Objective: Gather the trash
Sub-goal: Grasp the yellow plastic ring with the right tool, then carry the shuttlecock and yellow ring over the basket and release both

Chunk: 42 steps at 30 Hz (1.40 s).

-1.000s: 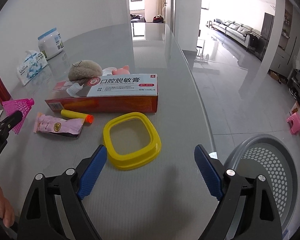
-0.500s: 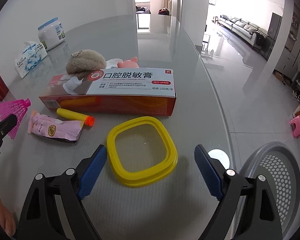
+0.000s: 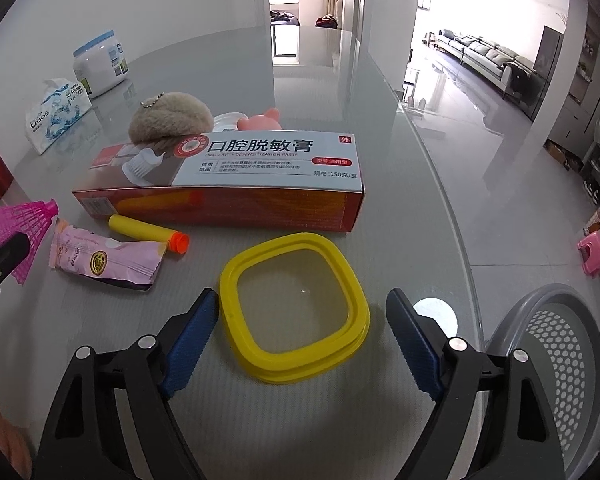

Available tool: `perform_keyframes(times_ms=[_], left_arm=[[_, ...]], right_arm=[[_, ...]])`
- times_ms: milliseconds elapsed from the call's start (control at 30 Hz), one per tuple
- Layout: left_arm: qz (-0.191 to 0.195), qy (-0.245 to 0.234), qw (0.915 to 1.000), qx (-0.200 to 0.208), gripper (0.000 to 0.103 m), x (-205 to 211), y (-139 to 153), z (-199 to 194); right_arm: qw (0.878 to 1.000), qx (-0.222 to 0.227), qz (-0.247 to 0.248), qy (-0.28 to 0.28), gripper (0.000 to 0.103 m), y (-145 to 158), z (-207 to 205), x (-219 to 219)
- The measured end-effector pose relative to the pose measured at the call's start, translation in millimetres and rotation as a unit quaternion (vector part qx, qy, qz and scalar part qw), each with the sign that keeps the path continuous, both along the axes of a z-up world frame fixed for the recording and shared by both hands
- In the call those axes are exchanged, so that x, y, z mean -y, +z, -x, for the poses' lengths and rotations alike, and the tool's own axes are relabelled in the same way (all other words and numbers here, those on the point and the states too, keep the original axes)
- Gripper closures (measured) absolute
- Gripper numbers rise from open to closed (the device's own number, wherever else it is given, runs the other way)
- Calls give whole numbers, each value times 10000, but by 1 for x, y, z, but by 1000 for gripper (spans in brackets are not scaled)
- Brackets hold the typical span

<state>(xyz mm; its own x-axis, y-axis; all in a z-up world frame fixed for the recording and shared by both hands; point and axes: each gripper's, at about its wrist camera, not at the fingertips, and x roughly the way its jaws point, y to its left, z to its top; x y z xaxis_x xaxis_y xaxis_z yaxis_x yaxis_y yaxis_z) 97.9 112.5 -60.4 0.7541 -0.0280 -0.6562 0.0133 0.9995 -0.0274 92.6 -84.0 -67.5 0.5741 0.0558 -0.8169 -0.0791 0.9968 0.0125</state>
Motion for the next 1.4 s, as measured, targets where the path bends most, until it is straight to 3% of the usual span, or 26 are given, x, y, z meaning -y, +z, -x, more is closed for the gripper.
perform_keyframes(times_ms=[267, 433, 700, 1100, 1400], left_arm=[[-14, -41, 10000, -24, 100, 3, -3, 0], [-86, -72, 9999, -32, 100, 7, -3, 3], [-178, -232, 9995, 69, 100, 25, 11, 19], [-160, -1147, 9931, 169, 100, 110, 29, 52], [-177, -2099, 9776, -16, 100, 193, 27, 74]], right_arm=[[9997, 232, -37, -39, 31, 4, 25, 4], [9986, 296, -419, -145, 31, 8, 45, 22], [9963, 491, -613, -355, 31, 21, 80, 50], [9901, 864, -710, -848, 31, 40, 127, 108], [9794, 848, -719, -1688, 31, 30, 179, 189]])
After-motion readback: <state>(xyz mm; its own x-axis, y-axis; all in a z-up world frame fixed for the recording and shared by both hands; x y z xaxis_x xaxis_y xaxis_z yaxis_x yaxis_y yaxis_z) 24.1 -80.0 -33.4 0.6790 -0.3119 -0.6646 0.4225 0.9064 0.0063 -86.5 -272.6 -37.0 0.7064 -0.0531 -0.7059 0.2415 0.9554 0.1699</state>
